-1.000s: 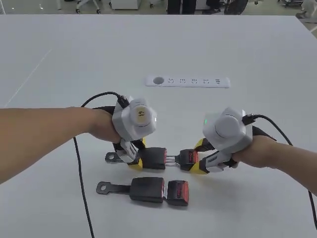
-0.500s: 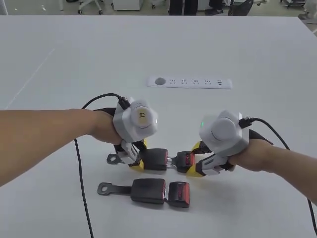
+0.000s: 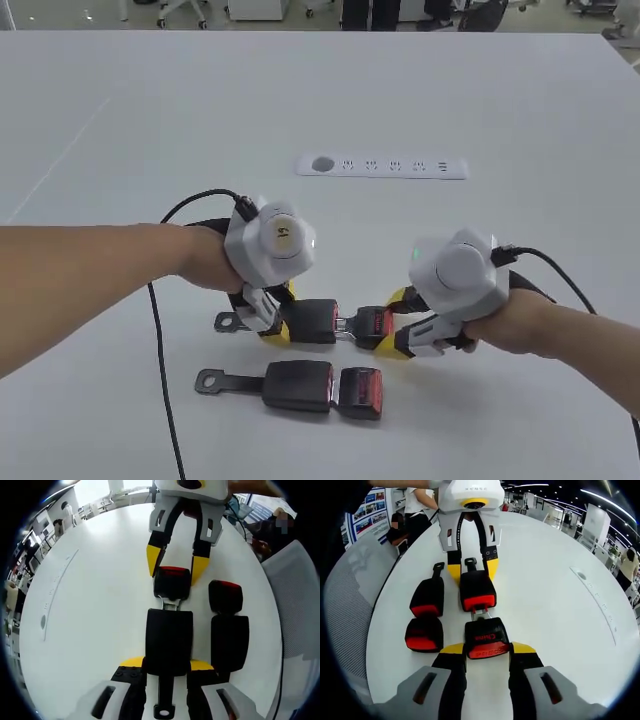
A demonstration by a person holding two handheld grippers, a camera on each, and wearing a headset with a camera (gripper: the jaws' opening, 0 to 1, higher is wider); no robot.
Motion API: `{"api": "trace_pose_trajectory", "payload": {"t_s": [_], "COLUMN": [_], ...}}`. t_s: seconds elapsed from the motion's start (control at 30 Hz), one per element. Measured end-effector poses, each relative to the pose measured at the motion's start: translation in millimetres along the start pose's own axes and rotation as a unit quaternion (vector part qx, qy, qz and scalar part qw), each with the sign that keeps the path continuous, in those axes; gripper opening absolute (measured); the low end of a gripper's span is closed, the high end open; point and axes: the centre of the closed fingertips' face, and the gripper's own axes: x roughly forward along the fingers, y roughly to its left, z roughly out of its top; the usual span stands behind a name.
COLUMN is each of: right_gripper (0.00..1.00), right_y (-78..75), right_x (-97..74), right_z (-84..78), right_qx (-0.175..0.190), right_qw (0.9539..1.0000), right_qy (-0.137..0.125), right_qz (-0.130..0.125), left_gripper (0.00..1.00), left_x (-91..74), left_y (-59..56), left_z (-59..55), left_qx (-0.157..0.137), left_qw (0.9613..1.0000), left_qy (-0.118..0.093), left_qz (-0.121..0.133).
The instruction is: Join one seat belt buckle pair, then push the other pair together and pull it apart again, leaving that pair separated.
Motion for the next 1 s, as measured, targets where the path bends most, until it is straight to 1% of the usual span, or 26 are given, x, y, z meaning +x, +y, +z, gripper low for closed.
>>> {"api": "trace_pose_trajectory", "payload": {"t_s": [0.23, 0.43, 0.63, 0.83, 1.0], "right_gripper": [0.3, 0.29, 0.29, 0.29, 0.29], "right_y": [-0.4, -0.7, -0.6, 0.4, 0.3], "right_x": [1.4, 1.5, 2.4, 4.9, 5.3], "right_z": [0.2, 0.4, 2.0, 5.4, 6.7], "right_qx": [-0.009, -0.009, -0.002, 0.0, -0.002], "right_qw": [0.9999, 0.9999, 1.0, 1.0, 1.0], "right_qy": [0.003, 0.003, 0.002, -0.001, -0.003], "right_qz": [-0.004, -0.005, -0.008, -0.007, -0.007], "left_gripper": [0.3, 0.3, 0.3, 0.3, 0.3], "left_x": [0.9, 0.9, 1.7, 2.3, 1.6], "left_y": [1.3, 1.1, 0.7, 2.9, 1.7], "left_z": [-1.5, -1.4, -2.6, -3.7, -2.4], "left_qx": [0.005, 0.008, 0.007, 0.008, 0.01], "left_qw": [1.0, 1.0, 1.0, 1.0, 0.9999], "left_qy": [0.001, 0.005, -0.003, -0.004, -0.006], "left_qz": [0.0, 0.0, 0.001, 0.003, 0.003]}}
